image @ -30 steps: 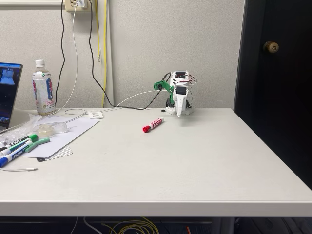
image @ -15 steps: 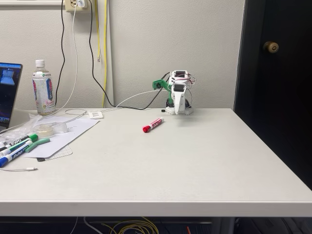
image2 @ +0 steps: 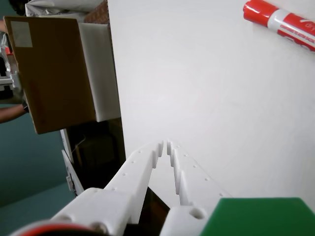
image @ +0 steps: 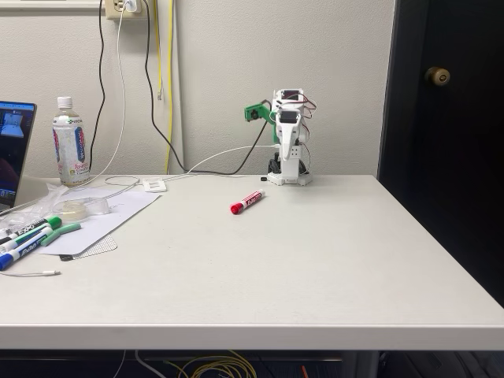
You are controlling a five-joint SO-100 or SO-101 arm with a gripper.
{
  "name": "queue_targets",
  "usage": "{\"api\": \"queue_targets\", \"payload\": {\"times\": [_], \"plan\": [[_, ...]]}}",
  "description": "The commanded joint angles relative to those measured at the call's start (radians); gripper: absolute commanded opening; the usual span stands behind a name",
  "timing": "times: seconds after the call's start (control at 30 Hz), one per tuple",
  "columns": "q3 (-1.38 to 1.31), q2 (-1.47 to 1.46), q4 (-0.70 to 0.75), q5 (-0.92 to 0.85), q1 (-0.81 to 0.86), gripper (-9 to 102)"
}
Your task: Pick up the red marker.
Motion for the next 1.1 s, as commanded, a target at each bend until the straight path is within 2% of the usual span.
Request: {"api": "queue_targets", "payload": {"times": [0.0, 0.27, 0.47, 0.67, 1.07], "plan": [[-0.083, -0.037, -0.017, -0.051, 0.006, 1], [-0.087, -0.069, -0.052, -0.357, 0.015, 1], [-0.146, -0.126, 0.051, -0.723, 0.028, 1], [-0.417, -0.351, 0.282, -0.992, 0.092, 0], [-0.394, -0.397, 0.291, -1.371, 0.215, 0]]}}
